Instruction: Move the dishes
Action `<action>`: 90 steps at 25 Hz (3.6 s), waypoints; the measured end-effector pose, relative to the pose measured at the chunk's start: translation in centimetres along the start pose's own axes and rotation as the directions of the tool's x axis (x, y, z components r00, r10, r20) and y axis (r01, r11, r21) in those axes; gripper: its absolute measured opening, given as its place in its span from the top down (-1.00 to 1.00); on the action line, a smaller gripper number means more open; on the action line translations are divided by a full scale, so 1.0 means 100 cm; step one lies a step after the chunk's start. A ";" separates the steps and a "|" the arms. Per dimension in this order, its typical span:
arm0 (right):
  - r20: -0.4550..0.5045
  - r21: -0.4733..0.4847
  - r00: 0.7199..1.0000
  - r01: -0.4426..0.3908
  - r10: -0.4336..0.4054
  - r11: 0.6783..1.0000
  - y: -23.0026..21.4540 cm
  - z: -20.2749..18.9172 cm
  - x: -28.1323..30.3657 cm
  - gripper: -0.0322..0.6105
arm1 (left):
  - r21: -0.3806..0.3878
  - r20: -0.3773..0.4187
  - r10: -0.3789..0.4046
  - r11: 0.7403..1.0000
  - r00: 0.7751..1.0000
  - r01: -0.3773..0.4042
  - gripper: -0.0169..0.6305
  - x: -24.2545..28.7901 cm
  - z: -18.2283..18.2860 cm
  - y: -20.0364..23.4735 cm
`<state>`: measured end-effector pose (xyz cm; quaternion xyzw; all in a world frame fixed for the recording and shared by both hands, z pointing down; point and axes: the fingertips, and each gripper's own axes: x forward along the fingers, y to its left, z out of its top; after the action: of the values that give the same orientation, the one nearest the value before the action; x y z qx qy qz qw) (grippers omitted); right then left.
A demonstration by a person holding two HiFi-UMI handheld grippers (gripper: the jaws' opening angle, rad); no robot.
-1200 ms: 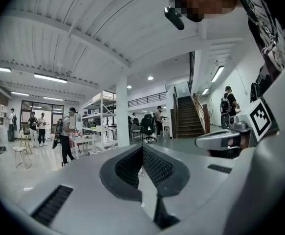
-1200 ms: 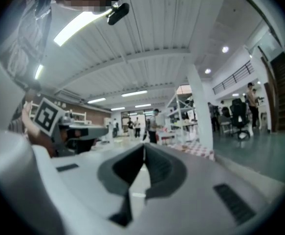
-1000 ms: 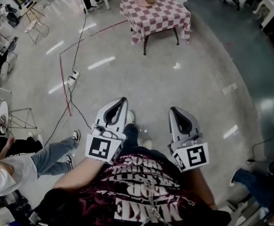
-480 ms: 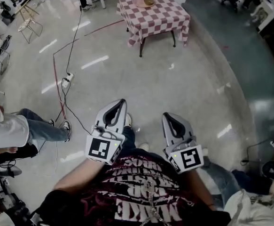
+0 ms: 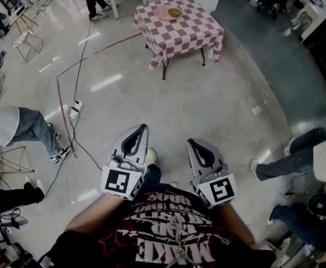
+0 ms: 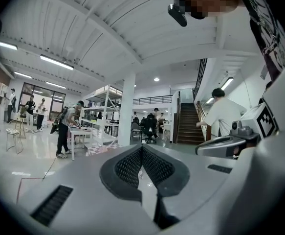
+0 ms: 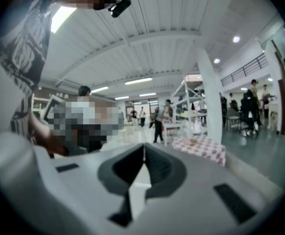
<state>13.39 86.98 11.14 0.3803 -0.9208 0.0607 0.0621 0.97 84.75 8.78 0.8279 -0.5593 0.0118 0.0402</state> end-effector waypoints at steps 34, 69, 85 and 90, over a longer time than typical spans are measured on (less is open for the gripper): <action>0.026 -0.093 0.987 0.159 -0.157 0.983 -0.038 0.058 0.155 0.79 | -0.073 0.015 -0.143 0.987 0.990 0.144 0.87 0.118 0.014 0.127; 0.059 -0.006 0.993 0.102 -0.102 0.995 -0.195 0.066 0.254 0.79 | -0.046 -0.091 -0.142 0.989 0.986 0.138 0.87 0.293 -0.004 0.157; 0.048 0.030 0.997 -0.056 0.054 0.998 -0.291 0.087 0.314 0.79 | -0.026 -0.093 -0.019 1.000 0.996 0.016 0.87 0.399 0.023 0.170; 0.044 0.029 0.994 -0.106 0.105 0.994 -0.316 0.088 0.330 0.79 | -0.027 -0.082 0.043 0.999 0.996 -0.046 0.87 0.418 0.027 0.175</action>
<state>11.97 40.47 9.83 0.3334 -0.9396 0.0701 0.0332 0.33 39.39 9.72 0.8134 -0.5756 0.0384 0.0746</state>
